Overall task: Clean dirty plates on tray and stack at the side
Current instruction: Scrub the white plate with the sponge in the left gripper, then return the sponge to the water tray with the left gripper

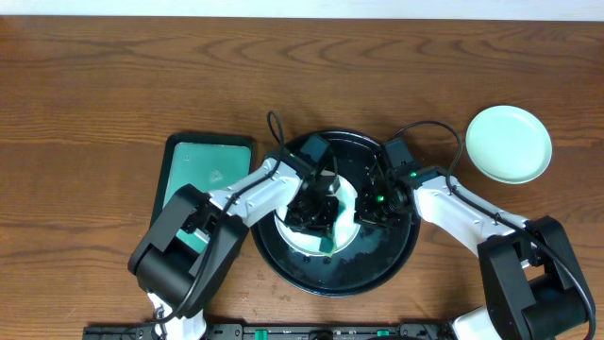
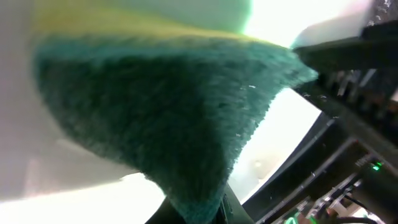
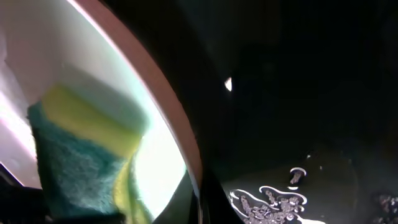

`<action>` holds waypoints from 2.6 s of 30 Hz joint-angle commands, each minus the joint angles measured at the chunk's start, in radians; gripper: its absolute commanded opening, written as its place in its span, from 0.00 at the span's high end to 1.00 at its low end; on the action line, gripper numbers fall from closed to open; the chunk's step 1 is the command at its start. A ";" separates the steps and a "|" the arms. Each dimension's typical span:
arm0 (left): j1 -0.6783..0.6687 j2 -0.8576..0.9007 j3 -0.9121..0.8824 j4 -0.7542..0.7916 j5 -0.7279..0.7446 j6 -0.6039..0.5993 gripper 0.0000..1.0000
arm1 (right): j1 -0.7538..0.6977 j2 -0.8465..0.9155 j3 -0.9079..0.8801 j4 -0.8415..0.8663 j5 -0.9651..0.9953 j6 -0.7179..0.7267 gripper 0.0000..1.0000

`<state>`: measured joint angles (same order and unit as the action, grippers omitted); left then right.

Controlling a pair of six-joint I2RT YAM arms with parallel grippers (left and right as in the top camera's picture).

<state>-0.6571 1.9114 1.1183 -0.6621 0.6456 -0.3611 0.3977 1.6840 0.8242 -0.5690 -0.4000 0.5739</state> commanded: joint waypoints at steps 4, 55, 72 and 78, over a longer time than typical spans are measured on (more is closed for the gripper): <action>-0.027 0.041 -0.027 0.116 0.089 -0.046 0.93 | 0.014 0.029 -0.023 -0.055 0.006 0.010 0.98; 0.526 -0.406 -0.021 -0.227 -0.578 -0.082 0.93 | 0.014 0.029 -0.023 -0.070 0.006 0.016 0.98; 0.626 -0.129 -0.021 -0.159 -0.542 -0.032 0.72 | 0.014 0.029 -0.023 -0.063 0.005 0.012 0.98; 0.625 -0.276 -0.021 -0.205 -0.530 -0.032 0.29 | 0.014 0.029 -0.023 -0.063 0.006 0.012 0.99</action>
<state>-0.0353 1.7458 1.0916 -0.8383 0.1070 -0.4011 0.3977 1.6875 0.8280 -0.6273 -0.4232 0.5949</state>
